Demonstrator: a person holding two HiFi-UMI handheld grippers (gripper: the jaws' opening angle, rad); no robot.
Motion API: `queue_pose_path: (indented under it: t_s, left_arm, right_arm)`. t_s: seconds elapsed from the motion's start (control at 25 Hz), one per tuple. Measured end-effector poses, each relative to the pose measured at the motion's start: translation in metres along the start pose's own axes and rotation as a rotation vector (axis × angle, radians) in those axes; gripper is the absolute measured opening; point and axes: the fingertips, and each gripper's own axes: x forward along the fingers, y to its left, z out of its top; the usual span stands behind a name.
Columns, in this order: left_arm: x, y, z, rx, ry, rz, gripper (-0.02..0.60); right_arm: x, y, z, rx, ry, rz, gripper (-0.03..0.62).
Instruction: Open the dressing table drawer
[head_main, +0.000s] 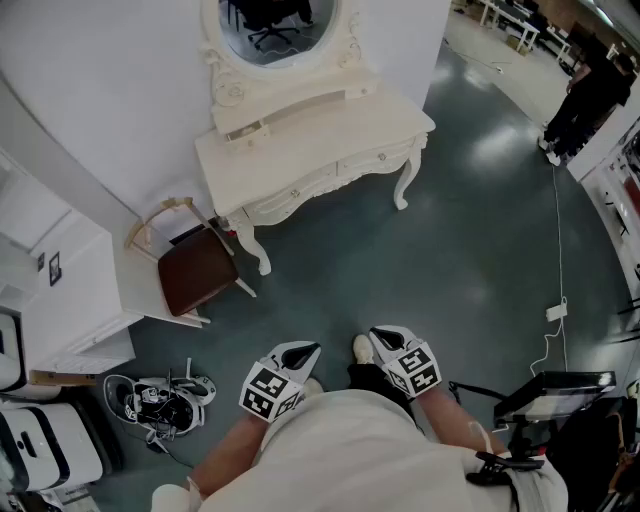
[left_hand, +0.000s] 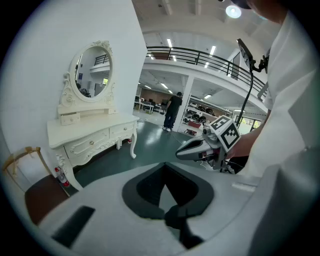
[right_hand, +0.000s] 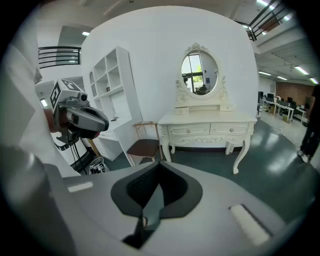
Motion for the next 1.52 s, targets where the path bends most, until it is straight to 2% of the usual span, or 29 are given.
queue_pose_path:
  t_s: [0.2, 0.48, 0.56, 0.76, 0.96, 1.28, 1.52]
  left_arm:
    - [0.045, 0.001, 0.03, -0.018, 0.021, 0.018, 0.002]
    - [0.113, 0.009, 0.106, 0.001, -0.013, 0.049, 0.002]
    - [0.127, 0.01, 0.124, 0.011, -0.022, 0.055, 0.003]
    - [0.161, 0.03, 0.141, -0.023, -0.012, 0.068, 0.003]
    - [0.181, 0.059, 0.155, -0.036, 0.007, 0.056, 0.003]
    - [0.213, 0.16, 0.202, -0.038, -0.028, 0.017, 0.002]
    - [0.228, 0.24, 0.257, 0.011, -0.049, -0.03, 0.003]
  right_arm:
    - [-0.009, -0.058, 0.01, -0.013, 0.013, 0.019, -0.002]
    - [-0.01, -0.152, 0.043, -0.062, -0.008, 0.036, 0.005]
    - [-0.01, -0.173, 0.048, -0.061, -0.011, 0.04, 0.055]
    - [0.009, -0.218, 0.047, -0.026, 0.011, 0.05, 0.063]
    - [0.033, -0.25, 0.064, 0.003, 0.014, 0.042, 0.064]
    - [0.101, -0.307, 0.13, -0.002, 0.03, -0.018, 0.06]
    - [0.153, -0.357, 0.198, -0.004, 0.026, -0.082, 0.054]
